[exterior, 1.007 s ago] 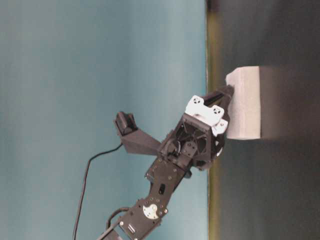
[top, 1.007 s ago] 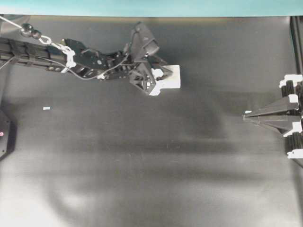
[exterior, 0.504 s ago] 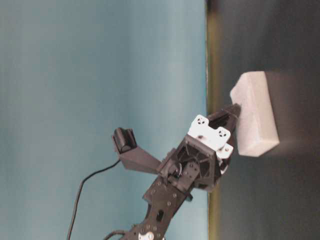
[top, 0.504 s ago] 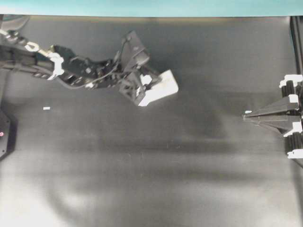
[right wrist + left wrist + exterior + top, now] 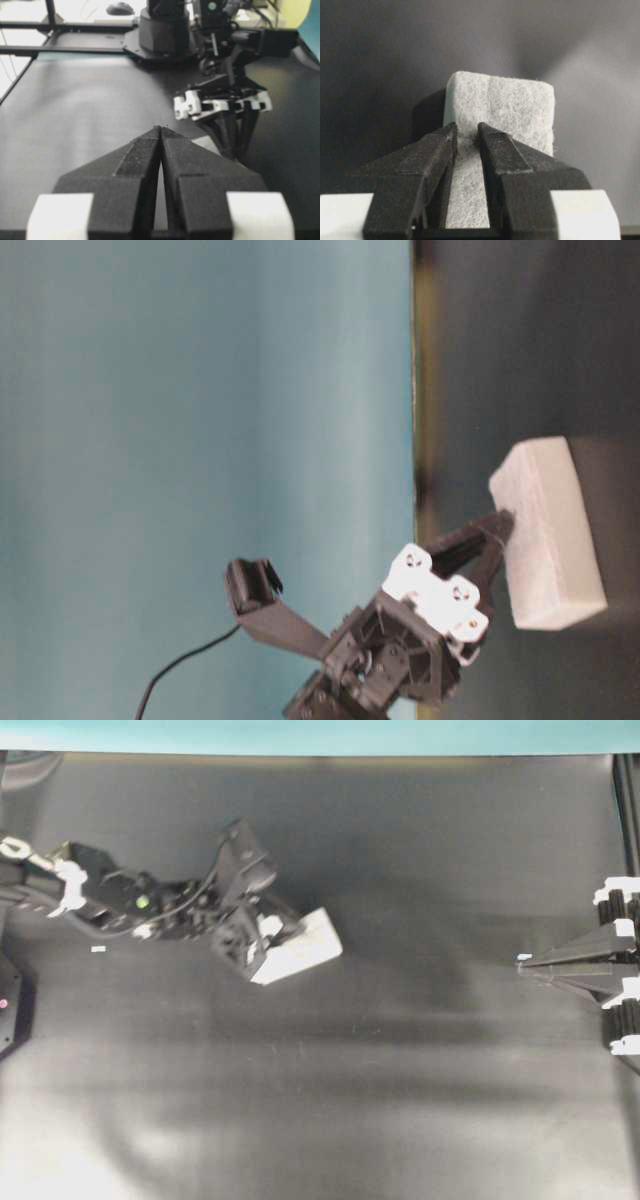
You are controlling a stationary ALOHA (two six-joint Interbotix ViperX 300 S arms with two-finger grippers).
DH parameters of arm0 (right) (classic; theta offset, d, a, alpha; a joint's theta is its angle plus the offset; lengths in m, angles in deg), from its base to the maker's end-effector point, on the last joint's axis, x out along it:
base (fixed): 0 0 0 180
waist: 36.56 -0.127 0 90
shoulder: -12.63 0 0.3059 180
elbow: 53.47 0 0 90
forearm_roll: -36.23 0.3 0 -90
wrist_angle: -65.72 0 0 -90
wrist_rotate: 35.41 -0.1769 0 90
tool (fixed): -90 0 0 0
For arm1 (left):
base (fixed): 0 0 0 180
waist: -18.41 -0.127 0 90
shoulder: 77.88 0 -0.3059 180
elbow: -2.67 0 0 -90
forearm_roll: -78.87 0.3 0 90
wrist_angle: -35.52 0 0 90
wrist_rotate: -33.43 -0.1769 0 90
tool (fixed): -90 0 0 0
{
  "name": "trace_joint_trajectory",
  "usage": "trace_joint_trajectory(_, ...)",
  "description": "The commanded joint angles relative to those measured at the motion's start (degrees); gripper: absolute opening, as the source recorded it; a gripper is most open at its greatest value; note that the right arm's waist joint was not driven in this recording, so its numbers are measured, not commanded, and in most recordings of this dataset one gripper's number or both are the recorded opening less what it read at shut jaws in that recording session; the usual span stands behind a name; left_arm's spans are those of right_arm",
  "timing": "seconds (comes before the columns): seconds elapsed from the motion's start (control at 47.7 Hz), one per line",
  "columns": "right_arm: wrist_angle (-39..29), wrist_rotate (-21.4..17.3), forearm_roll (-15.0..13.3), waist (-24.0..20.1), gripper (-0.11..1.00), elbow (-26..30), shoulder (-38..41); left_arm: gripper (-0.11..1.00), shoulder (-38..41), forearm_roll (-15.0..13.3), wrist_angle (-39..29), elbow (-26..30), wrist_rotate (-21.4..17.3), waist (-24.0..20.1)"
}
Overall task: Push the sponge with the left arm to wipe the table.
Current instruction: 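Drag the held sponge toward the left front across the table, then continue pulling the sponge toward the front-left corner with the left gripper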
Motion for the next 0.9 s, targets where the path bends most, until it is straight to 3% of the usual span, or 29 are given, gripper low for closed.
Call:
trace_joint_trajectory(0.0, 0.3, 0.0, 0.1, 0.0, -0.01, 0.4, 0.2, 0.17, -1.4, 0.2, 0.2, -1.5, 0.6, 2.2)
trace_joint_trajectory(0.881, 0.3, 0.0, 0.1, 0.0, -0.01, 0.4, -0.1, 0.17, -10.5, 0.2, -0.3, -14.2, 10.9, 21.4)
